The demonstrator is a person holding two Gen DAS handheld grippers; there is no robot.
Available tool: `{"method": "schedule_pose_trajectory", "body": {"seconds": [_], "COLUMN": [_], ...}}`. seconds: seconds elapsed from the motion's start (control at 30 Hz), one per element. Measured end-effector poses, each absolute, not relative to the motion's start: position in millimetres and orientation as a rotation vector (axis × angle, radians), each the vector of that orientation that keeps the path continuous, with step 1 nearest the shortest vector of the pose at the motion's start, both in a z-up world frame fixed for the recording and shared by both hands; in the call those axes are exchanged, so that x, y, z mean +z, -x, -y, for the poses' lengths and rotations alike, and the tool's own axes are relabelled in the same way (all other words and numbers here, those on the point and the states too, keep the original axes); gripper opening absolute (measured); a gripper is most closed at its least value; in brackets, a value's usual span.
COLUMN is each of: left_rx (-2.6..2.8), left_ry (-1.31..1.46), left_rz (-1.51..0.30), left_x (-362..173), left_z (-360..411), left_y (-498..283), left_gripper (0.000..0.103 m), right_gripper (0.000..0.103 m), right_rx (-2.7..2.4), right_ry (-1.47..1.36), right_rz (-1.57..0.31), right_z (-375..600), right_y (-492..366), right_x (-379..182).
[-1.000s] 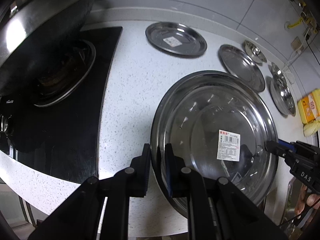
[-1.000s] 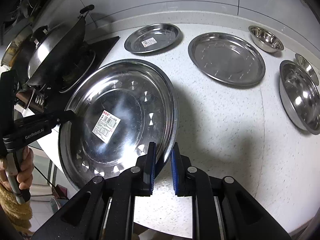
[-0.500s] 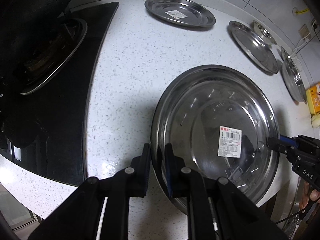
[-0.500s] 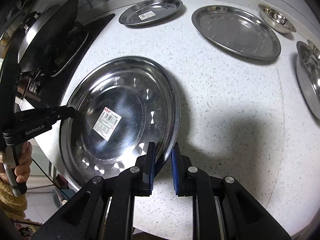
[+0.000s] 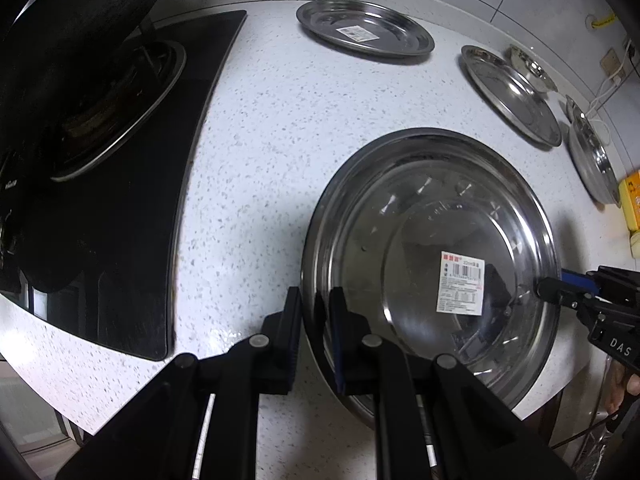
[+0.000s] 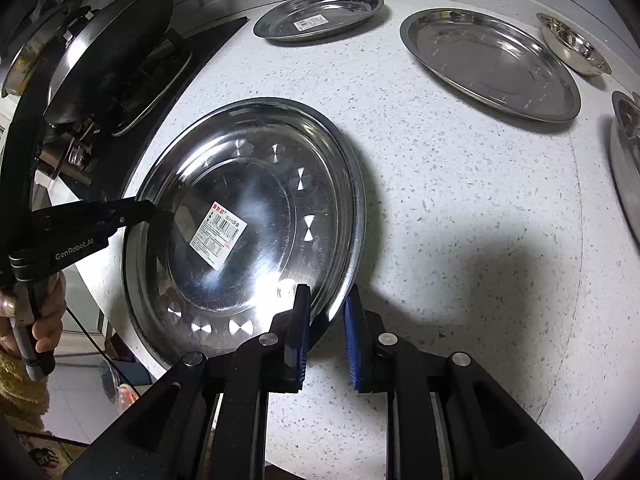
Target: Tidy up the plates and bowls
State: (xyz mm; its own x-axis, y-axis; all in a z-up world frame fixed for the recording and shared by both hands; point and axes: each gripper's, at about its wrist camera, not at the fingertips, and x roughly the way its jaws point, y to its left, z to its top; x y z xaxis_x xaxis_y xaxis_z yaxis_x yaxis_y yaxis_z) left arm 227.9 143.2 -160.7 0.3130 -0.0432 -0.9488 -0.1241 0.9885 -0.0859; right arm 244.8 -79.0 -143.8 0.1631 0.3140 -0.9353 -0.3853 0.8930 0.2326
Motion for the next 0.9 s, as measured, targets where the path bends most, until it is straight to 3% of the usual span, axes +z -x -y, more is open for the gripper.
{"method": "schedule_pose_trajectory", "body": {"seconds": [0.63, 0.9], "left_rx": [0.157, 0.076], "left_ry": [0.189, 0.263], "left_rz": [-1.148, -1.135], "left_x": [-122.6, -95.9], "left_z": [-147.1, -134.0], "left_y": [-205.5, -216.7], "left_gripper": [0.013, 0.014], "right_gripper": [0.018, 0.040], "right_rx": [0.561, 0.537], "right_ry": [0.042, 0.008], "right_rz": [-1.261, -1.190], "right_z": [94.2, 118.6], "right_y": [-245.6, -249.8], "right_x": [-130.6, -105.0]}}
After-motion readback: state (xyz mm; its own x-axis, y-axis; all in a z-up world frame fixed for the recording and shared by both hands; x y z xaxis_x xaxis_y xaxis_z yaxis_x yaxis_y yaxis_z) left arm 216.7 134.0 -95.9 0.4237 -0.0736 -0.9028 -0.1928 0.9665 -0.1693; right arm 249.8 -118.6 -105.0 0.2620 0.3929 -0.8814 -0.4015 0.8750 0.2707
